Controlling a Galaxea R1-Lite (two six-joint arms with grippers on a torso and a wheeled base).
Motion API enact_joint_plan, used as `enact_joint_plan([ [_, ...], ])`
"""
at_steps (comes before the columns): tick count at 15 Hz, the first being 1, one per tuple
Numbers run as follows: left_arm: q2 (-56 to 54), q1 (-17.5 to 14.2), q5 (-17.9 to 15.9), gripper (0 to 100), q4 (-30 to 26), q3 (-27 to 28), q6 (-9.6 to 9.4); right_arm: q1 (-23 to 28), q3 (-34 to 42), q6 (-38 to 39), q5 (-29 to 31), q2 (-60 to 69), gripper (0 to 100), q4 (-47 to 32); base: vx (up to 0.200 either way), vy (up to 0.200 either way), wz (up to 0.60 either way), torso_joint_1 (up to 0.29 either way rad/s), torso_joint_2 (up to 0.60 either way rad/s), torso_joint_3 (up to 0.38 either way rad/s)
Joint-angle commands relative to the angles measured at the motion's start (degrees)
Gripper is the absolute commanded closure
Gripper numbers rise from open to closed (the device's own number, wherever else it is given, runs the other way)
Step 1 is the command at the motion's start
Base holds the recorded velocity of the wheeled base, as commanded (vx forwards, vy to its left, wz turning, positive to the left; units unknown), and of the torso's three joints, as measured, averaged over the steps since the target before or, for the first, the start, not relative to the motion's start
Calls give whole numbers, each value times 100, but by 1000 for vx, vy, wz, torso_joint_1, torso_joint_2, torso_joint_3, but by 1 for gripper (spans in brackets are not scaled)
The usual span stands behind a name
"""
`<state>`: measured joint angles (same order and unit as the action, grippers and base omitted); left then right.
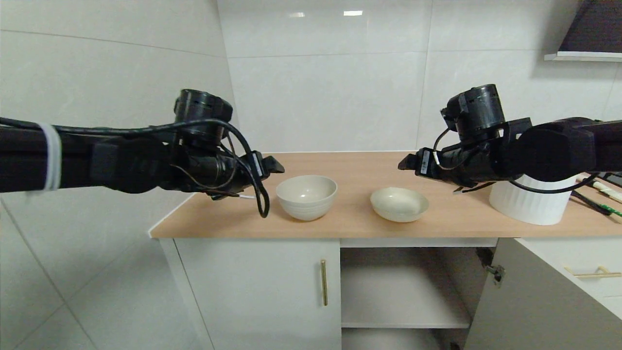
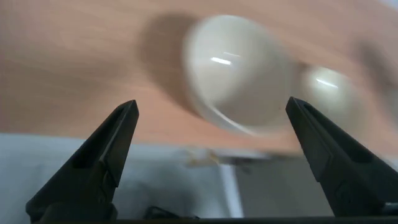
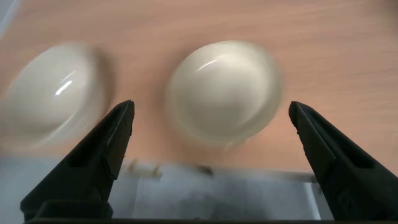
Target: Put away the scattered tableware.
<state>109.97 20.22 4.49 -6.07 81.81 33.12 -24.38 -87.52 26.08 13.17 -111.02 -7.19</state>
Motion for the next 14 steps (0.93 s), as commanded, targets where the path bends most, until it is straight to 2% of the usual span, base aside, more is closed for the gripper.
enact_joint_plan([
  [1,894,61,404,0,-17,318,28,83,-108,3,11,-306,0,34,0,0,0,0,0,0],
  [8,982,228,430,0,53,371,72,83,-90,12,19,-315,0,113,0,0,0,0,0,0],
  [9,982,236,430,100,53,371,80,83,-90,12,19,-315,0,113,0,0,0,0,0,0],
  [13,965,254,386,100,45,362,124,91,-99,3,28,-333,0,113,0,0,0,0,0,0],
  [14,921,254,378,100,45,371,195,91,-99,3,28,-333,0,113,0,0,0,0,0,0],
])
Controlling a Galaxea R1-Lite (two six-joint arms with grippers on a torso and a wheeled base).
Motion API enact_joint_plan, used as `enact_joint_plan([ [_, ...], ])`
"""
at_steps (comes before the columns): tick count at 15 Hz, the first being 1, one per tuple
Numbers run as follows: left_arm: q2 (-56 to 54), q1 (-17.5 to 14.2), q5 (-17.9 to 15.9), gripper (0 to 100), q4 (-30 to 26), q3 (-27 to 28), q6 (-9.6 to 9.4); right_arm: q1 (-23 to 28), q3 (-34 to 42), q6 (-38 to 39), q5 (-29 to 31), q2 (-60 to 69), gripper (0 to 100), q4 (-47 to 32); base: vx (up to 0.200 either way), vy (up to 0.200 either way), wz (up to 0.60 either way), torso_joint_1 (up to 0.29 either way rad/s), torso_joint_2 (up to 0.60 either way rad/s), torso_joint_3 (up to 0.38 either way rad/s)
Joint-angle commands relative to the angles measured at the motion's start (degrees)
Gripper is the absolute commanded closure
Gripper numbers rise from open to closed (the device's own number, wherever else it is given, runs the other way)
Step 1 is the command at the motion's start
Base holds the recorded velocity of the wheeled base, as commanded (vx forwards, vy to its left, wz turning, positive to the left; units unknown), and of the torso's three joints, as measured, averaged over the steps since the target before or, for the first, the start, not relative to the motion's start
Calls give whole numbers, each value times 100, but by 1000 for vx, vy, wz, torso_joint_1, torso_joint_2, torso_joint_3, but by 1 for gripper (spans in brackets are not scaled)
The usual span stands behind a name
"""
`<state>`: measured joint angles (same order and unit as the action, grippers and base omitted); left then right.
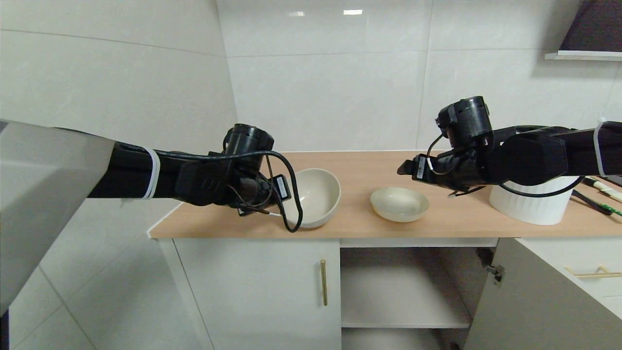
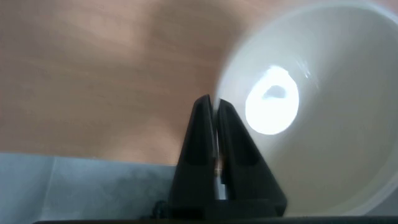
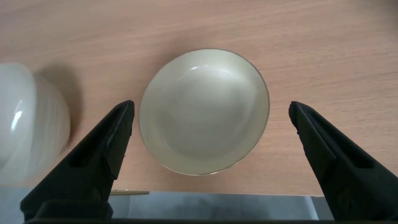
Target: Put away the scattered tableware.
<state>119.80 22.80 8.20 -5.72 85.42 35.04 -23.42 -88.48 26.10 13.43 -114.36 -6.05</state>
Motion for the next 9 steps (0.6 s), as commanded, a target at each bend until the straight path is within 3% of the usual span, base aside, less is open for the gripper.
enact_joint_plan([
  [1,-123,-3,-3,100,9,10,47,-5,-3,-17,1,-7,0,-2,0,0,0,0,0,0],
  [4,-167,-3,-3,100,9,1,56,4,-126,-79,116,-245,0,-98,0,0,0,0,0,0],
  [6,-238,-3,-3,100,0,-17,56,39,-574,-105,669,-710,0,-582,0,0,0,0,0,0],
  [9,-343,6,-3,100,0,-69,47,83,-820,-105,871,-1220,0,-731,0,0,0,0,0,0],
])
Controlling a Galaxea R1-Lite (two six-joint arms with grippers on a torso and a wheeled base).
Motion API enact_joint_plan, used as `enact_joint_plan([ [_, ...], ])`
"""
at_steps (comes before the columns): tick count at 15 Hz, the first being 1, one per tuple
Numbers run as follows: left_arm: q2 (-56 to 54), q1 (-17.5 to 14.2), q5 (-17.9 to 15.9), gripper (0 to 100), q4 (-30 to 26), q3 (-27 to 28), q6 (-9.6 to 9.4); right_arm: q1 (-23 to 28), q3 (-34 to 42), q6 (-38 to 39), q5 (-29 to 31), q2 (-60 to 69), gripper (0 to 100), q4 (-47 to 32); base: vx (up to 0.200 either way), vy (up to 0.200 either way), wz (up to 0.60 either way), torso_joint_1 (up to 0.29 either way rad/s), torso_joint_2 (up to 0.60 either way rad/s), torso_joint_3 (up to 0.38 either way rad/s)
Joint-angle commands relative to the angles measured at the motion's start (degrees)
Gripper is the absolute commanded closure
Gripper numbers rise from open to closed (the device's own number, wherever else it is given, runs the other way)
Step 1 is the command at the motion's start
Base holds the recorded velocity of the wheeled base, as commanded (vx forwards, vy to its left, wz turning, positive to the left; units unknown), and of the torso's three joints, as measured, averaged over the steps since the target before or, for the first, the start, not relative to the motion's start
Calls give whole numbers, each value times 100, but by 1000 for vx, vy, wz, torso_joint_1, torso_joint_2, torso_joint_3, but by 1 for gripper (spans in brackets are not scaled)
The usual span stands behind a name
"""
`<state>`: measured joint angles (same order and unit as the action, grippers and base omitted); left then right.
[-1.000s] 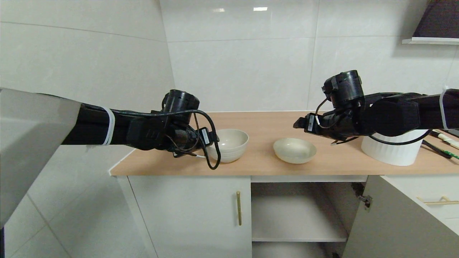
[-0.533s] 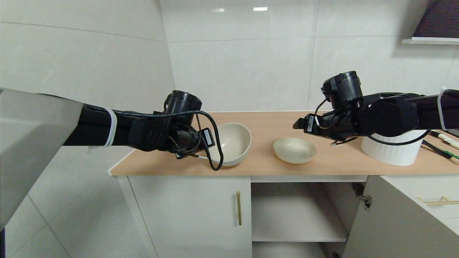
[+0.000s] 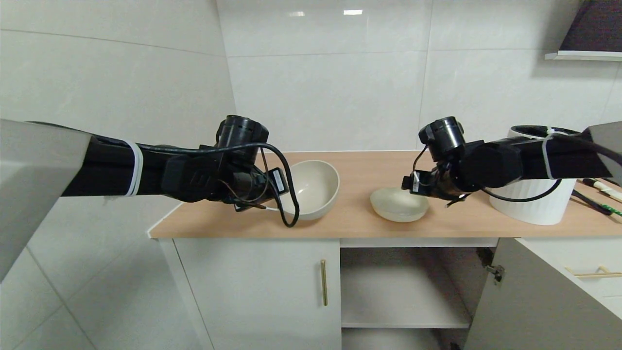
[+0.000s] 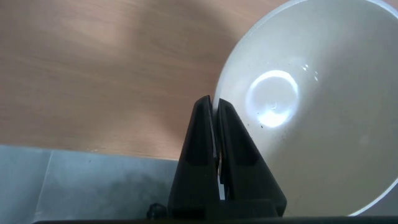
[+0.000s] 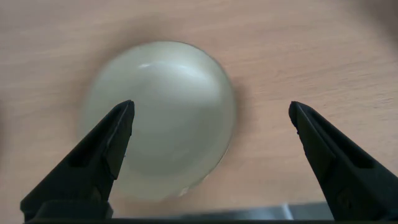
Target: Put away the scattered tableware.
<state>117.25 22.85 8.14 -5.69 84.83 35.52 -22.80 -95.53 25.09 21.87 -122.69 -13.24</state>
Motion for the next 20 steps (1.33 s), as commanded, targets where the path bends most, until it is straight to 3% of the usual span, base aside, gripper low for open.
enact_joint_plan([
  [1,-88,1,3,100,-2,-11,-2,38,-177,-4,28,-449,0,-21,0,0,0,0,0,0],
  [7,-132,1,3,100,-2,-28,7,109,-195,-4,37,-511,0,-21,0,0,0,0,0,0],
  [8,-141,1,3,100,-2,-37,7,109,-195,-4,37,-511,100,-21,0,0,0,0,0,0],
  [17,-369,9,-15,100,-2,-195,-10,135,-186,14,-34,-344,100,-100,0,0,0,0,0,0],
  [20,-993,1,-419,100,-2,-705,-72,118,-45,304,-464,412,100,-812,0,0,0,0,0,0],
])
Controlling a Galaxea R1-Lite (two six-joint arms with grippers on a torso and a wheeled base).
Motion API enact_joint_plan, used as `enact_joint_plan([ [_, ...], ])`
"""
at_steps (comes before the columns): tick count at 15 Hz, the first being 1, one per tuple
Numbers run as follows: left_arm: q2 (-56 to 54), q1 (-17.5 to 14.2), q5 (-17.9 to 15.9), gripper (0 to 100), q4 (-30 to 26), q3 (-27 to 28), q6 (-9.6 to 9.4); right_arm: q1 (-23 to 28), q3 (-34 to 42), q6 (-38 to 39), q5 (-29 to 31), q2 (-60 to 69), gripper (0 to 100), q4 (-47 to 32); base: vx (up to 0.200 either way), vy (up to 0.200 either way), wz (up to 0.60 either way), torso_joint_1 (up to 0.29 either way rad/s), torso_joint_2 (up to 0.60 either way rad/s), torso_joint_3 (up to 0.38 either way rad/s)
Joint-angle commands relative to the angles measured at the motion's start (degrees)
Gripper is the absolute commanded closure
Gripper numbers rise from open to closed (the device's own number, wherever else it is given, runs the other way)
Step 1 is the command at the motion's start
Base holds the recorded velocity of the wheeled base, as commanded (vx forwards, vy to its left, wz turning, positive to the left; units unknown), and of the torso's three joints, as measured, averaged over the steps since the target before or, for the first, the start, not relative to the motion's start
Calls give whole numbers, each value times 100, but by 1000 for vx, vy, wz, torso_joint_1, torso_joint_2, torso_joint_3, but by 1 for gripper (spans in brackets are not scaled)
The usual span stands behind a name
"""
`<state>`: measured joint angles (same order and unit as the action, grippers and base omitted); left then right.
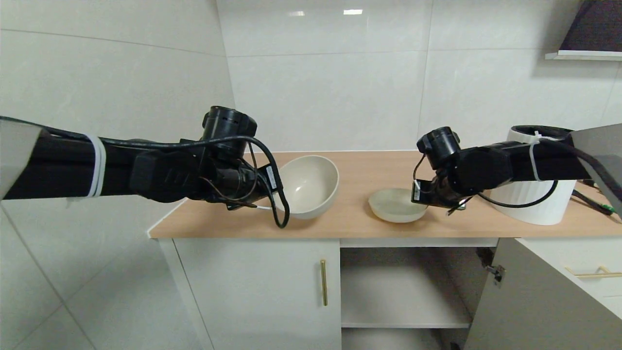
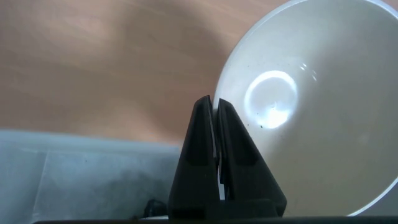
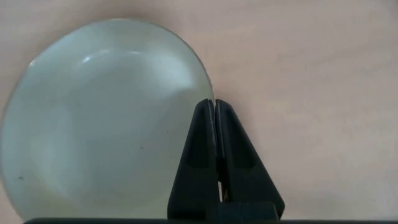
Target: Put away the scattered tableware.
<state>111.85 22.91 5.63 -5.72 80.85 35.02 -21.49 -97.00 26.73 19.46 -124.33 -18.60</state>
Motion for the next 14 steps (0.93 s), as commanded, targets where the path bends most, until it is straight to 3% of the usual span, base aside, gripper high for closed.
enact_joint_plan([
  [1,-603,-5,-264,100,9,-456,-57,-30,208,209,-372,770,100,-390,0,0,0,0,0,0],
  [2,-1051,-5,-572,100,36,-887,-277,-30,682,227,-742,1429,100,-565,0,0,0,0,0,0],
  [3,-1332,-14,-739,100,36,-1124,-382,-30,1096,201,-917,1851,100,-548,0,0,0,0,0,0],
  [6,-1921,-14,-1064,100,44,-1678,-453,-30,1799,183,-1348,2493,100,-539,0,0,0,0,0,0],
  [7,-2211,-5,-1293,100,80,-2056,-628,-30,2115,183,-1462,2660,100,-539,0,0,0,0,0,0],
  [11,-2501,-5,-1460,100,958,-2943,-663,-118,2862,174,-1568,2906,100,-372,0,0,0,0,0,0],
  [14,-2405,-5,-1451,100,1011,-2970,-663,-110,3091,104,-1576,2897,100,-56,0,0,0,0,0,0],
])
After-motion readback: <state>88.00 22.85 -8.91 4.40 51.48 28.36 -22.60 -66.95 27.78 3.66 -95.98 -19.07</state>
